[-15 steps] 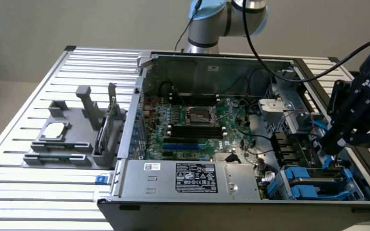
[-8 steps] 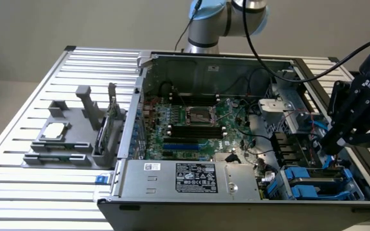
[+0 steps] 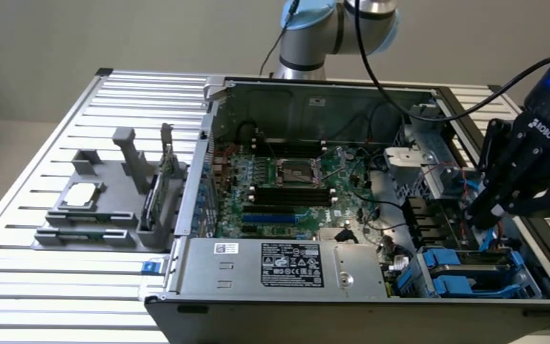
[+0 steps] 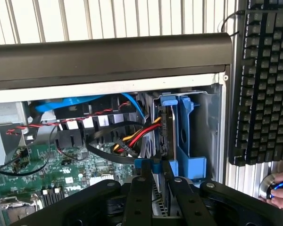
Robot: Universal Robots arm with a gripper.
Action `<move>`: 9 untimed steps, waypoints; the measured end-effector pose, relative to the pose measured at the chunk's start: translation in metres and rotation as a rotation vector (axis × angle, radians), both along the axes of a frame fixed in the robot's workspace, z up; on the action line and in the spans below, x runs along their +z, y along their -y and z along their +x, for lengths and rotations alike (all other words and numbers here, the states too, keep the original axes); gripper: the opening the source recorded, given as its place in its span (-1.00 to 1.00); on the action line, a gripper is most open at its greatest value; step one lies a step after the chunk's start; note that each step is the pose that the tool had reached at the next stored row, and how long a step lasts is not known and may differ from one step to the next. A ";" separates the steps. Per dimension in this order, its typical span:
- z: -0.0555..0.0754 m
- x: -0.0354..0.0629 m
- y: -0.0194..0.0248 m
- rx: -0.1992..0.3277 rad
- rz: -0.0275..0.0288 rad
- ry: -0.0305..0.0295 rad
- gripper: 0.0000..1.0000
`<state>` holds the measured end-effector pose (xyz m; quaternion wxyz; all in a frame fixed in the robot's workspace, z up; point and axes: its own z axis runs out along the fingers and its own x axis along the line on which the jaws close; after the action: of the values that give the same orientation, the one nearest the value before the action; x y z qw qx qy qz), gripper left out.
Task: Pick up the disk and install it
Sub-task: 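Insert the second disk wire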
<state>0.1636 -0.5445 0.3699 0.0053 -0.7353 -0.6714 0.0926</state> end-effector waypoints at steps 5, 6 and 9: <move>-0.001 -0.0006 -0.0001 0.022 0.0147 0.0032 -0.60; -0.002 -0.0010 0.0001 0.027 0.0151 0.0053 -0.60; -0.002 -0.0020 0.0015 0.039 0.0159 0.0103 -0.60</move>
<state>0.1617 -0.5460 0.3678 0.0058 -0.7223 -0.6865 0.0836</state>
